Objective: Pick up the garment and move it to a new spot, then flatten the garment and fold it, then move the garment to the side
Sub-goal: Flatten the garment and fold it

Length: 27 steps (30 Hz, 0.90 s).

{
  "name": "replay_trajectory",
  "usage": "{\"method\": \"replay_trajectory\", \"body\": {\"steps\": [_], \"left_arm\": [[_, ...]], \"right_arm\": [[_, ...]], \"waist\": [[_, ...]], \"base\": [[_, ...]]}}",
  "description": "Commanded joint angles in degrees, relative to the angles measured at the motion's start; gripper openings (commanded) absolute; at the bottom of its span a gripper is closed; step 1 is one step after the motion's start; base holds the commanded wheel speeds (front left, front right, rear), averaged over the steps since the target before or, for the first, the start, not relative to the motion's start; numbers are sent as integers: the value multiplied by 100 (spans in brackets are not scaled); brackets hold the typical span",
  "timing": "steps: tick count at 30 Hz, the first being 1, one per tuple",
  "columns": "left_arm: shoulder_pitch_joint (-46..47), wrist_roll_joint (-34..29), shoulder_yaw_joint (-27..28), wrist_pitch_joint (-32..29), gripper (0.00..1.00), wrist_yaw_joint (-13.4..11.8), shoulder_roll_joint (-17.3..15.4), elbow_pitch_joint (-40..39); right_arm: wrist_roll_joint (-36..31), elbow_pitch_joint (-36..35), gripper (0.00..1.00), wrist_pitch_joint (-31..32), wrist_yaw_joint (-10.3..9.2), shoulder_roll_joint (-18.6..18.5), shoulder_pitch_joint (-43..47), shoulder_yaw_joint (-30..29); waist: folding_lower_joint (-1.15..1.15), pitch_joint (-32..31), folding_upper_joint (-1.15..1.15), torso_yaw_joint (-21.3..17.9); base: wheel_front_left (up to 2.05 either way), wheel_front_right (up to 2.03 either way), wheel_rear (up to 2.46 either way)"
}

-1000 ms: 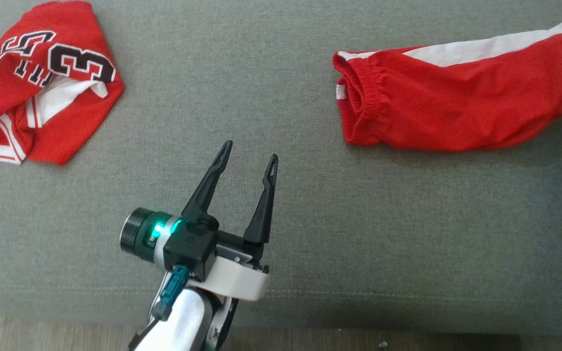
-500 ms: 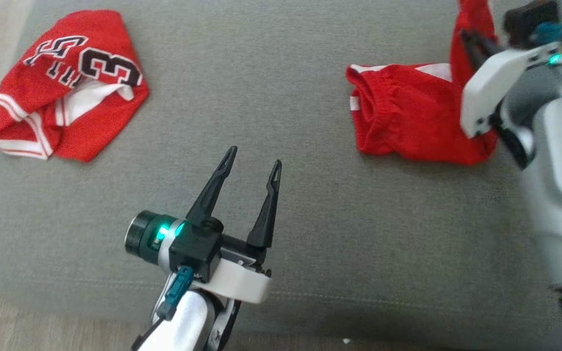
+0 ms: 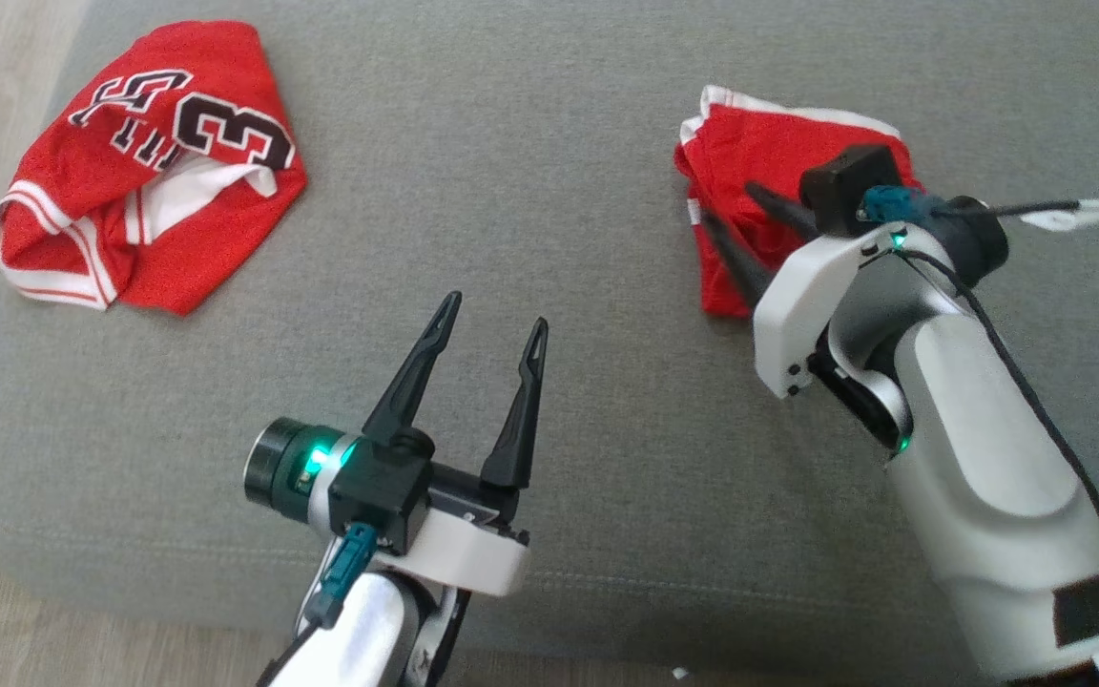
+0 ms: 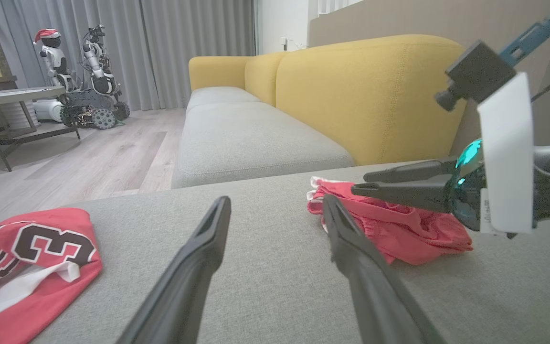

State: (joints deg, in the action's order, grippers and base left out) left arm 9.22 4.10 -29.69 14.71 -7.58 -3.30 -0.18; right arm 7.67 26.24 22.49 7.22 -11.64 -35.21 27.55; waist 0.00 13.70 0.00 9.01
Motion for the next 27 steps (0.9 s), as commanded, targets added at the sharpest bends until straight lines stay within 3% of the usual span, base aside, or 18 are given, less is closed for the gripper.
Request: {"method": "replay_trajectory", "body": {"steps": [1,8,15,16,17,18,27], "left_arm": [[39,-7,182,29,100,-14,36,-173],[-79,17,319,29,100,-44,38,-173],[-285,94,485,29,100,-62,39,-192],[-297,94,479,29,100,-54,39,-195],[-304,93,469,29,100,-48,39,-198],[-309,96,457,29,100,-44,40,-203],[-202,177,242,29,100,-32,41,-255]], "right_arm": [[144,-420,100,-212,26,189,100,-34],[73,-1326,100,-1134,26,73,711,-1135],[92,-980,100,-1826,26,-307,1312,-1678],[100,-864,77,-1865,26,-382,1342,-1657],[140,-737,27,-1914,26,-444,1346,-1649],[178,-612,0,-1964,26,-508,1325,-1616],[263,524,0,-2216,26,-1190,395,-929]], "waist": [[0,-41,0,-75],[0,-314,0,-346],[0,-643,0,-461],[0,-661,0,-427],[0,-671,0,-385],[0,-673,0,-333],[0,-314,0,209]], "base": [[0,0,0],[0,0,0],[0,0,0],[0,0,0],[0,0,0],[0,0,0],[0,0,0]]}}
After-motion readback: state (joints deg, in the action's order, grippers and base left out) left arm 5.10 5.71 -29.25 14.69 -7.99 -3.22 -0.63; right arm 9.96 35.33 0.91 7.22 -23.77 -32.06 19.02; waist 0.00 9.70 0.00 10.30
